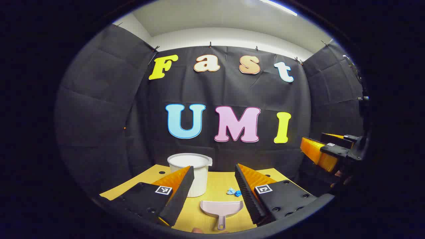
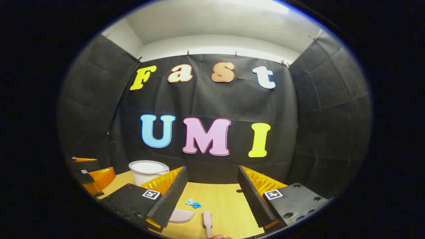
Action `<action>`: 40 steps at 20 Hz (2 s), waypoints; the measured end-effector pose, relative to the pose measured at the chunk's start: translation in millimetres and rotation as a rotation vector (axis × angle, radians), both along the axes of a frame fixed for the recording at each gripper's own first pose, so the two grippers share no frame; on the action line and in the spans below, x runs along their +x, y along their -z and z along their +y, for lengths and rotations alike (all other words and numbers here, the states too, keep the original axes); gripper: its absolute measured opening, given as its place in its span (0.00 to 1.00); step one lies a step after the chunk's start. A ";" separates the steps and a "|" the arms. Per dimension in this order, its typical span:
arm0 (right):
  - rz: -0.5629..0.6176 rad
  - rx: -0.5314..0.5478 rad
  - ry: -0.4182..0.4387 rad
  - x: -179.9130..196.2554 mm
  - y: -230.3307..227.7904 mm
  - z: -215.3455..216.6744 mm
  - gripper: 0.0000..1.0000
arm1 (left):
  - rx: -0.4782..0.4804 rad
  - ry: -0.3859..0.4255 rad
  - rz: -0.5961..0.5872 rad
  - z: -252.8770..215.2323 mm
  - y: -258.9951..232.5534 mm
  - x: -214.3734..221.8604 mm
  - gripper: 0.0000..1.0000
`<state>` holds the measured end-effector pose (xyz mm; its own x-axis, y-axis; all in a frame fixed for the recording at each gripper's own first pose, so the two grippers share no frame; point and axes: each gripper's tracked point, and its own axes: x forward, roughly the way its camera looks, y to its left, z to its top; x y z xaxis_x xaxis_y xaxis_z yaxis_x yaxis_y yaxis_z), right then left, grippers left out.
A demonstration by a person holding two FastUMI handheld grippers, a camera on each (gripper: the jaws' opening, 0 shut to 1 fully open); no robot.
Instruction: Pick up the small broom and dustpan from the desktop, sweep the trash into the dustpan with the broom, and then empty the trash into the garbage bin.
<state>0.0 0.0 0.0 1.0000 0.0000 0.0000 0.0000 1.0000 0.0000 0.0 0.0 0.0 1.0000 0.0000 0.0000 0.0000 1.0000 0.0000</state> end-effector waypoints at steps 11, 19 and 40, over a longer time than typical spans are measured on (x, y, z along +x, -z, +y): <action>-0.007 0.017 0.032 0.0 5.2 21.6 0.97 | 0.038 0.066 -0.045 9.3 -6.1 14.8 0.73; -0.025 0.036 0.029 -3.7 0.4 32.7 0.97 | 0.080 0.072 -0.068 11.1 -16.1 8.5 0.73; -0.028 -0.036 0.009 33.1 9.8 17.5 0.97 | 0.034 0.120 0.026 -15.1 21.6 55.8 0.73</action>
